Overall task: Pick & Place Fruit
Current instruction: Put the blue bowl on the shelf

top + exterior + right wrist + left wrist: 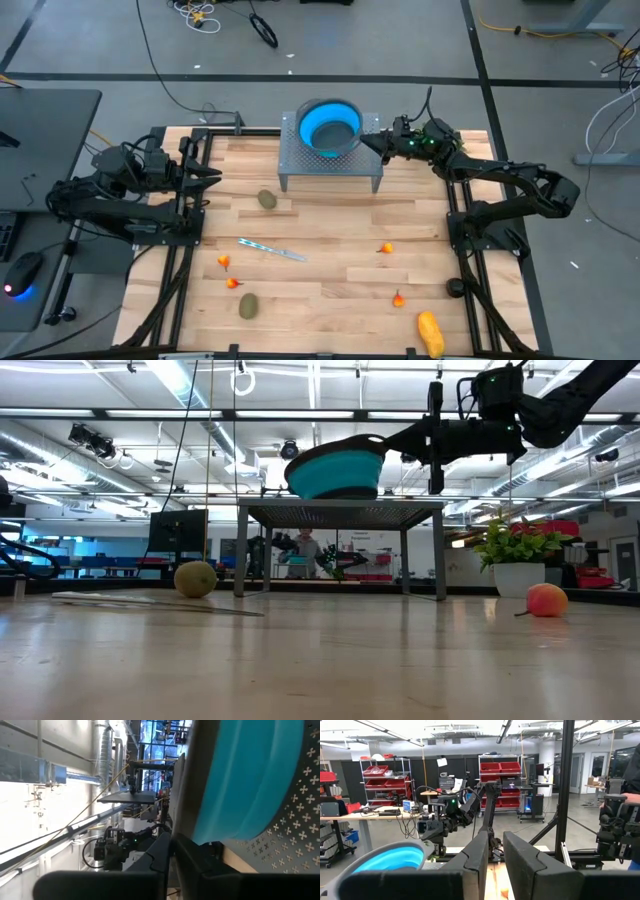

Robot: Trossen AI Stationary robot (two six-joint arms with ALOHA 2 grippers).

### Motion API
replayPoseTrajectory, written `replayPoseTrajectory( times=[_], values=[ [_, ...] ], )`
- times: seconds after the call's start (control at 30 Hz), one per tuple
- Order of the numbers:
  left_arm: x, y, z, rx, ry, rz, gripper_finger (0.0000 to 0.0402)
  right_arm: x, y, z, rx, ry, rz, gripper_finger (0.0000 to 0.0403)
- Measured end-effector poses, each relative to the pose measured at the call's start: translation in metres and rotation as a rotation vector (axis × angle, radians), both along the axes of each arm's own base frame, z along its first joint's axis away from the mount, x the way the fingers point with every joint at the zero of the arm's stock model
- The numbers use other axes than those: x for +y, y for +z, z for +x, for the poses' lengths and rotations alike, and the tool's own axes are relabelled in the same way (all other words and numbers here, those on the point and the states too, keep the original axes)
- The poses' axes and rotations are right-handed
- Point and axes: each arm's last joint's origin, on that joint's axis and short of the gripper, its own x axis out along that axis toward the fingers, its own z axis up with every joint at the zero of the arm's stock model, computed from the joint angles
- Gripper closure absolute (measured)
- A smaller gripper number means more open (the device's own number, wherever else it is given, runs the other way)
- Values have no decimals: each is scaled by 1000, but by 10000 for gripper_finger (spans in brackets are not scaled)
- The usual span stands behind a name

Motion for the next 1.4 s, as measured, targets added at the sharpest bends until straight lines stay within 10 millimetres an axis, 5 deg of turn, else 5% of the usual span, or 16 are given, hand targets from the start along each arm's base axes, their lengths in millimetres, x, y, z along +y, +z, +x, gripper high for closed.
replayPoseTrajectory(
  times=[1.0, 1.4],
  values=[
    [0, 0, 0, 0, 0, 0, 334, 0, -2, 0, 15, 18, -3, 362],
    [0, 0, 0, 0, 0, 0, 334, 0, -3, 0, 29, 18, 4, 288]
  ],
)
